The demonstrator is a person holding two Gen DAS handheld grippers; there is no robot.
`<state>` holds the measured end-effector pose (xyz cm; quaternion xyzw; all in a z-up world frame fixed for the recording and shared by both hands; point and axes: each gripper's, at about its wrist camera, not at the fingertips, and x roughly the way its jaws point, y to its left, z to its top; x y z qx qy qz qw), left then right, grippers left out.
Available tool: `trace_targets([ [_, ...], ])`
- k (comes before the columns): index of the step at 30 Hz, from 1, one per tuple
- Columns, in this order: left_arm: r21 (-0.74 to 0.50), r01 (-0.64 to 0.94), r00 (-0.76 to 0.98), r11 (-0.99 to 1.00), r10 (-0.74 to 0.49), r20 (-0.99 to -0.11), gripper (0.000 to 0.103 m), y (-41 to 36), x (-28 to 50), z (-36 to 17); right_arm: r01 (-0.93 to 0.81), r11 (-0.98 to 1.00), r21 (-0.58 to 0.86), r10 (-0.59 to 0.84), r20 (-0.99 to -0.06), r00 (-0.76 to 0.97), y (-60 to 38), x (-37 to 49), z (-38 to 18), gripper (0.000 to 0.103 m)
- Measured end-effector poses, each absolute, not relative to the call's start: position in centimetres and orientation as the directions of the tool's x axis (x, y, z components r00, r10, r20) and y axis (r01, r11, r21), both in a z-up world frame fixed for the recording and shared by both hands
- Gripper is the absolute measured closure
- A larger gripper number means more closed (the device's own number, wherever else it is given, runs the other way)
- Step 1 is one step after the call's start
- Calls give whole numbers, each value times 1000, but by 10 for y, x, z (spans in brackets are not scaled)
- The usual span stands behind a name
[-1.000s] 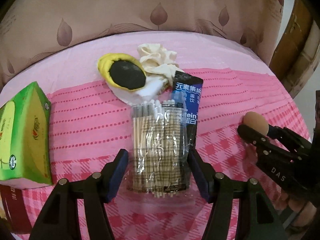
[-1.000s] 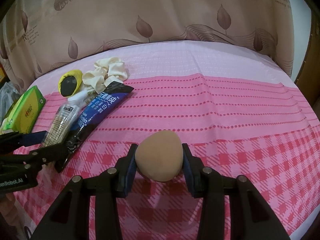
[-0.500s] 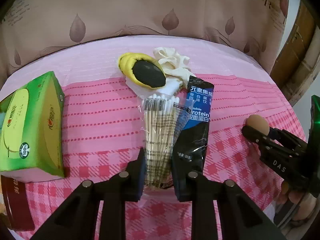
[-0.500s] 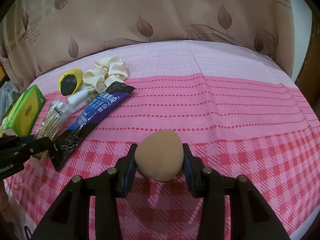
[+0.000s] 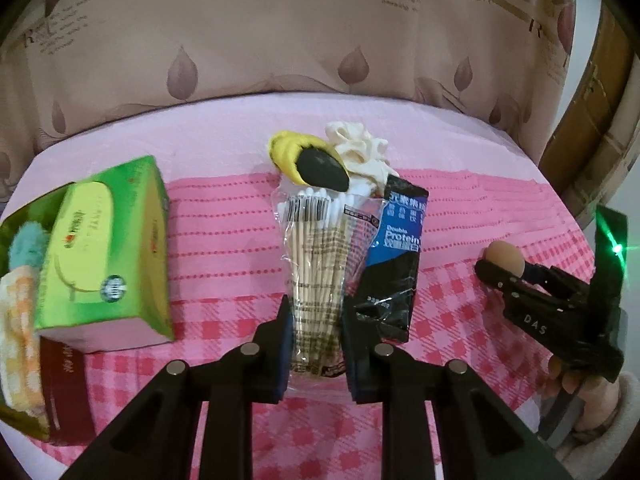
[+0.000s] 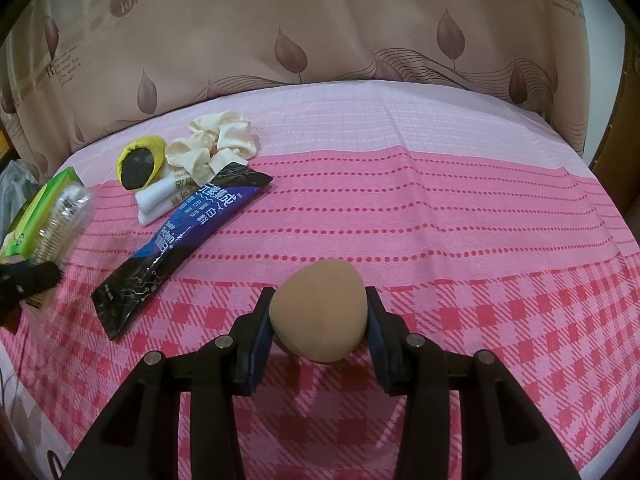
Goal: Organize soft objects
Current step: 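Carry the cotton-swab packet into the gold tin and open the left gripper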
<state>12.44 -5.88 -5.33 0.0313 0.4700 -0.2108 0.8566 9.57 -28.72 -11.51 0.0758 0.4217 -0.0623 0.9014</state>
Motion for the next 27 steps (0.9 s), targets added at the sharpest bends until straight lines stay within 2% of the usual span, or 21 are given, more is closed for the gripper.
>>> trace_targets([
  [14, -110, 258, 563, 960, -242, -790, 82, 10, 119, -13, 175, 982, 76, -53, -771, 634, -286, 96, -117, 63],
  [27, -28, 95, 615, 995, -81, -784, 82, 101, 125, 7, 173, 982, 73, -54, -772, 633, -285, 97, -117, 63],
])
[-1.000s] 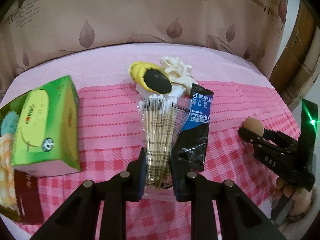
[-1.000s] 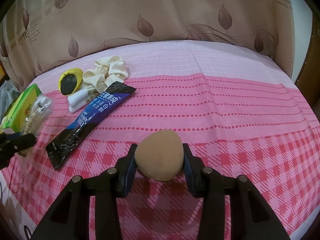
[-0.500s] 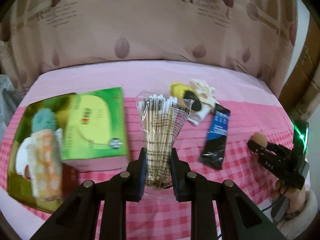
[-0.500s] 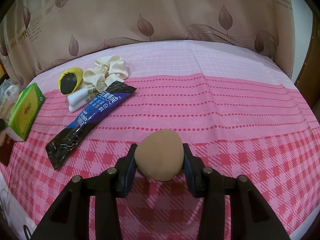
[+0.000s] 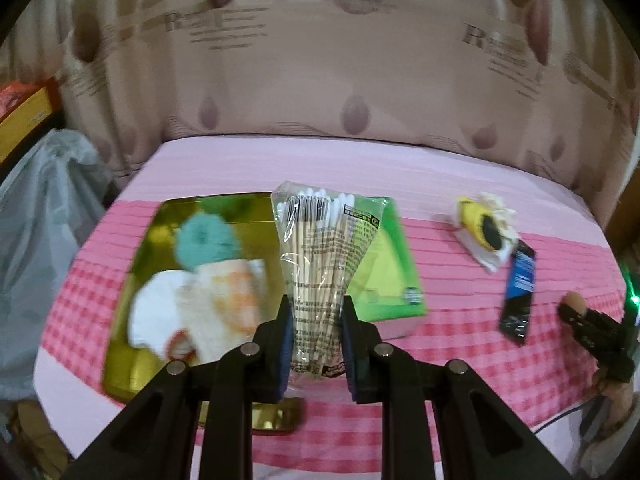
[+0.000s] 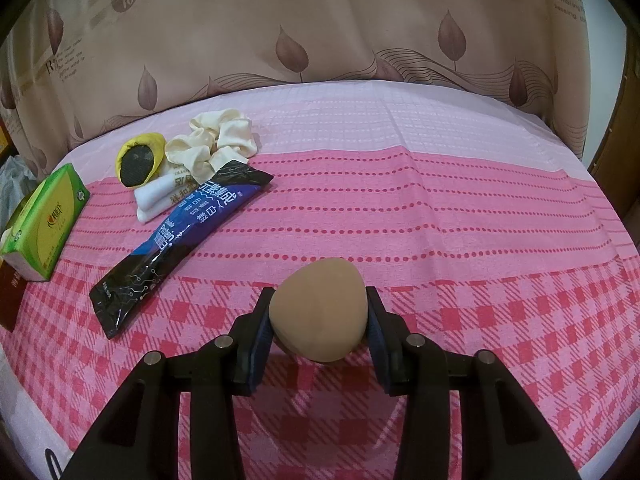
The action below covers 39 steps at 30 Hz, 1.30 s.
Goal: Organize soft objects
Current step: 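Carry the cotton-swab packet into the gold tin and open the left gripper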
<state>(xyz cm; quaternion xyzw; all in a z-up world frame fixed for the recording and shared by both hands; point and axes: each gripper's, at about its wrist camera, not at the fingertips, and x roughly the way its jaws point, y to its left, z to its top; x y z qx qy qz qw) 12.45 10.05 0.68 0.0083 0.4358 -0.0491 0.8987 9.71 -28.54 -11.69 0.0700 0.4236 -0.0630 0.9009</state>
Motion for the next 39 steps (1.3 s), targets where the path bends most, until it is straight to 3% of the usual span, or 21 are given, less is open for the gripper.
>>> trace_targets([
  [15, 23, -80, 590, 997, 66, -805, 82, 197, 147, -9, 172, 983, 62, -61, -774, 630, -285, 96, -118, 63],
  [31, 22, -90, 546, 996, 68, -835, 79, 218, 177, -37, 170, 984, 48, -70, -776, 626, -284, 96, -118, 62],
  [35, 27, -103, 540, 994, 79, -838, 60, 221, 178, -40, 170, 984, 45, -72, -777, 626, -284, 95, -118, 62],
  [39, 26, -109, 547, 994, 82, -833, 54, 224, 175, -37, 169, 985, 44, -73, -778, 625, -283, 98, -119, 61],
])
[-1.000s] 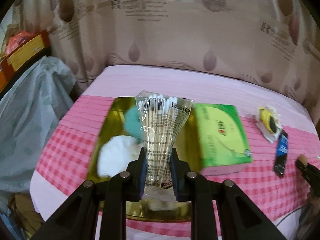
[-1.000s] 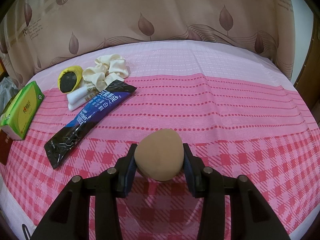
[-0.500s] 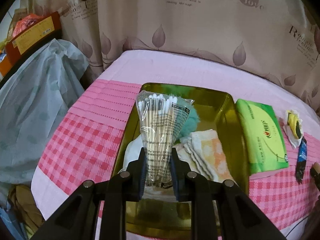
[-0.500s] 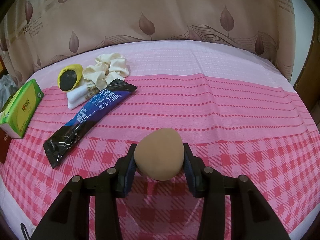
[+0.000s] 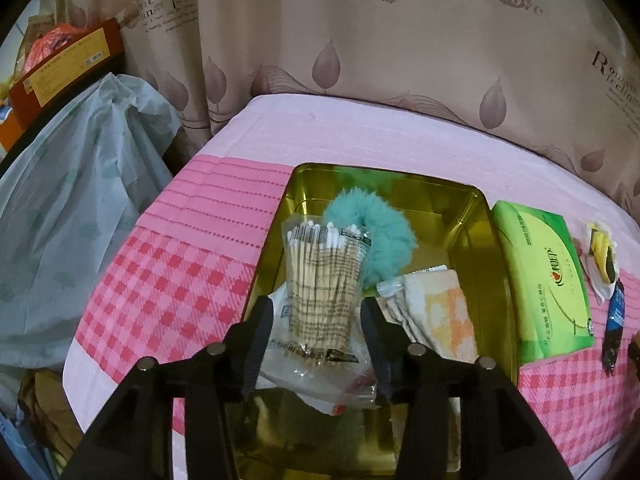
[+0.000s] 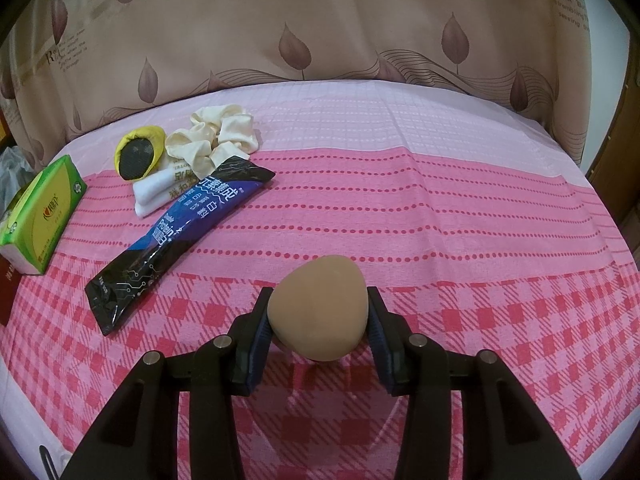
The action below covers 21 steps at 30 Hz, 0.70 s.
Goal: Organize soft objects
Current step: 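Carry the cotton-swab packet into the gold tin and open the left gripper, then carry the tan sponge into the gold tin and open the right gripper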
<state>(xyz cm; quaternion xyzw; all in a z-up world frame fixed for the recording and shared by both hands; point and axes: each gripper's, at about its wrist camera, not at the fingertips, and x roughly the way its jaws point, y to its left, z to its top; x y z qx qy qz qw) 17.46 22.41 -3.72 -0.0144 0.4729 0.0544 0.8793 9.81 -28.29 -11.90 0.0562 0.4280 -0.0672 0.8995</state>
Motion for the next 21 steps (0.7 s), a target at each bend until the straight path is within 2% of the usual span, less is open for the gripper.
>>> trace_targets([
  [9, 40, -129, 597, 991, 110, -795, 51, 228, 142, -14, 168, 985, 37, -77, -778, 623, -283, 97, -119, 61],
  [17, 100, -150, 634, 984, 173, -754, 50, 231, 91, -5, 165, 986, 23, -85, -780, 620, -282, 96, -120, 61],
  [21, 85, -164, 637, 983, 171, -752, 49, 234, 79, -5, 163, 986, 15, -90, -781, 618, -282, 97, -120, 61],
])
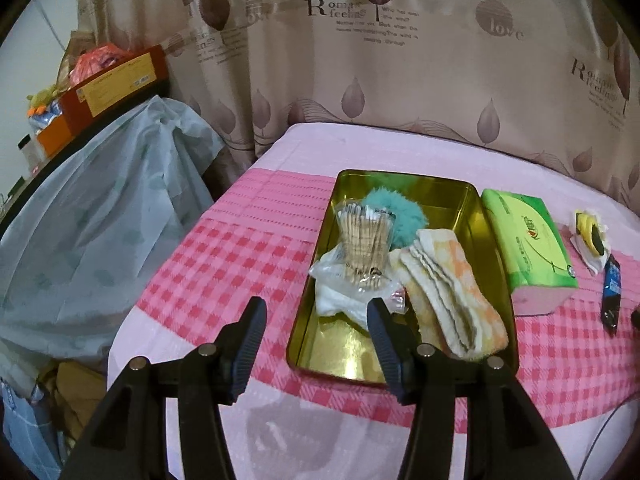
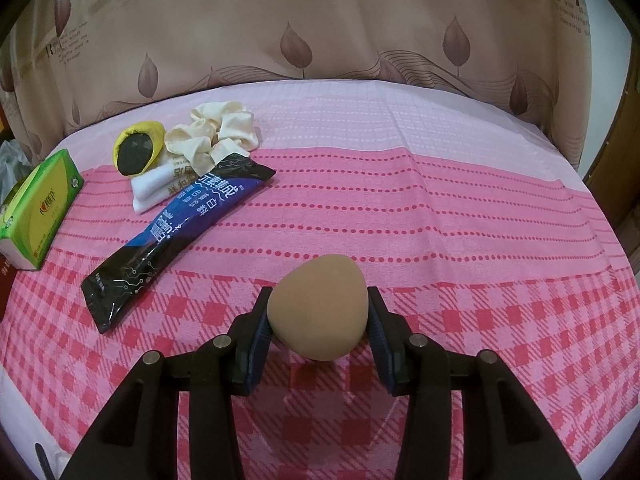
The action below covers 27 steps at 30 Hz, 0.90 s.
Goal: Organize soft objects
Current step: 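Carry the tan sponge into the gold tin and open the right gripper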
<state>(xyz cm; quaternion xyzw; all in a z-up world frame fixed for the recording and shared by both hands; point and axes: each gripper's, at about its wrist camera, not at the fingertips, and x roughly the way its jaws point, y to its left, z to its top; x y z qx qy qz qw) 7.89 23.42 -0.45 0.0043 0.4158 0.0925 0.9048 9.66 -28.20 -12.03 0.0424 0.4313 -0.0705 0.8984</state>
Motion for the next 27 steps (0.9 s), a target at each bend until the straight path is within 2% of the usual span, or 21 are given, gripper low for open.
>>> trace_targets([
  [16, 47, -252, 625, 967, 200, -754, 49, 256, 77, -10, 159, 987, -4, -103, -776, 622, -266, 95, -115, 65],
  [27, 29, -333, 606, 943, 237, -759, 49, 274, 75, -11, 25, 999, 26, 2, -736, 677, -203, 93, -76, 66],
])
